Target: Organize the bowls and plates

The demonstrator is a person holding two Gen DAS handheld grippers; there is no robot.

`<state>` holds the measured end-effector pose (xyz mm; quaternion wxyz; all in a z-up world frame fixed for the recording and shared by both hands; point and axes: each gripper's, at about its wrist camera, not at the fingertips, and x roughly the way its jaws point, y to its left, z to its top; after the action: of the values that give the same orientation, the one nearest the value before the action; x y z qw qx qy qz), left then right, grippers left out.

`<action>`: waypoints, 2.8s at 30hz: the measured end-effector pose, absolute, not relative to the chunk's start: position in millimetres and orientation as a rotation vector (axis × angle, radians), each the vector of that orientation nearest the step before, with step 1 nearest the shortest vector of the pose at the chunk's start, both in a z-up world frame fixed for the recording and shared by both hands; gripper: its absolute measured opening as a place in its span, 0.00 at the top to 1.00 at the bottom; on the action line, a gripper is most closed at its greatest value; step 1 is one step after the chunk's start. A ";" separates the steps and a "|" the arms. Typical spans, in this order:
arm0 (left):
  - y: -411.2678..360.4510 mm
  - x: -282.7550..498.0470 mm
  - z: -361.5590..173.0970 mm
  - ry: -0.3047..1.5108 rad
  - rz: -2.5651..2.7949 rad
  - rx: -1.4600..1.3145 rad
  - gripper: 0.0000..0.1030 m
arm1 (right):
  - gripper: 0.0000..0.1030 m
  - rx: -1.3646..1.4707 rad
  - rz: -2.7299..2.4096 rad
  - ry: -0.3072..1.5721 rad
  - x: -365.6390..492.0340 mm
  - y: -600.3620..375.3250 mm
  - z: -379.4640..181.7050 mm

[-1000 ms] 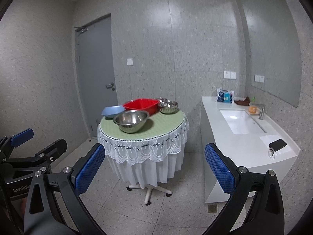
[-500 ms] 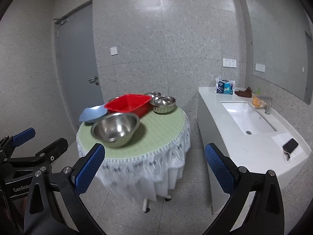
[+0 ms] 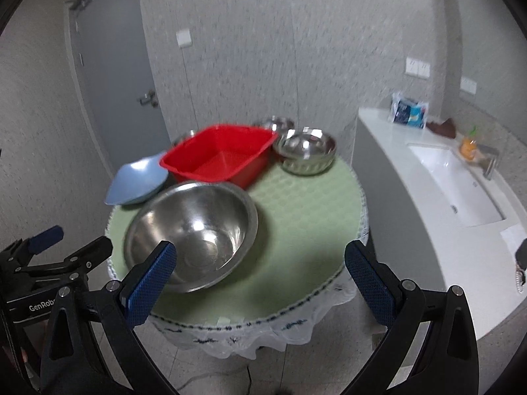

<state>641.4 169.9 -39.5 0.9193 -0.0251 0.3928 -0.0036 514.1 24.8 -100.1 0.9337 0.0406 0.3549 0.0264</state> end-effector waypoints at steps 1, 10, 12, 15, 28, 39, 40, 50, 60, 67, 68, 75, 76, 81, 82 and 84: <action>170.8 649.8 -42.0 0.825 0.000 -0.053 0.01 | 0.00 0.086 0.058 0.742 521.0 25.6 -104.6; 171.9 725.2 -79.4 0.998 -0.009 -0.059 0.35 | 0.20 0.120 0.118 0.993 611.6 27.1 -169.8; 175.5 738.3 -86.1 1.033 -0.022 -0.069 0.47 | 0.34 0.123 0.143 1.047 624.1 27.9 -182.2; 181.9 749.1 -89.8 1.056 -0.050 -0.078 0.72 | 0.61 0.164 0.204 1.099 631.1 27.6 -195.3; 192.6 729.3 -69.4 0.984 -0.130 -0.025 0.85 | 0.84 0.207 0.241 1.106 592.5 32.6 -184.7; 197.1 678.6 -9.8 0.823 -0.189 -0.017 0.85 | 0.84 0.191 0.210 0.969 559.9 22.8 -119.1; 196.8 681.8 -5.3 0.812 -0.187 -0.021 0.85 | 0.84 0.185 0.214 0.951 566.1 22.3 -111.7; 198.9 787.2 1.3 0.767 -0.090 -0.068 0.85 | 0.83 0.105 0.305 0.883 697.3 15.8 -80.8; 189.3 891.3 -57.4 0.926 0.036 -0.125 0.84 | 0.83 0.003 0.403 1.011 830.2 30.2 -124.2; 187.5 913.9 -87.8 0.995 0.108 -0.162 0.83 | 0.83 -0.022 0.455 1.089 859.5 34.7 -157.8; 185.7 919.1 -90.5 1.008 0.113 -0.166 0.83 | 0.83 -0.028 0.459 1.104 862.7 35.4 -163.1; 175.0 950.3 -89.0 1.026 0.123 -0.148 0.73 | 0.80 -0.070 0.460 1.111 873.2 38.7 -170.8; 172.9 949.7 -85.8 1.025 0.121 -0.148 0.72 | 0.78 -0.069 0.462 1.110 872.8 38.3 -171.4; 174.3 938.8 -82.7 1.018 0.113 -0.164 0.61 | 0.54 -0.042 0.502 1.109 868.6 40.8 -168.4; 177.1 932.3 -80.6 1.016 0.111 -0.167 0.59 | 0.50 -0.044 0.509 1.109 864.7 41.2 -167.2; 177.7 927.4 -76.2 0.998 0.104 -0.180 0.44 | 0.43 -0.046 0.519 1.108 862.6 43.0 -165.6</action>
<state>927.4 177.7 -76.2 0.8728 -0.0861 0.4778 0.0500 862.6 43.0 -165.6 0.8184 -0.0216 0.5199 0.2436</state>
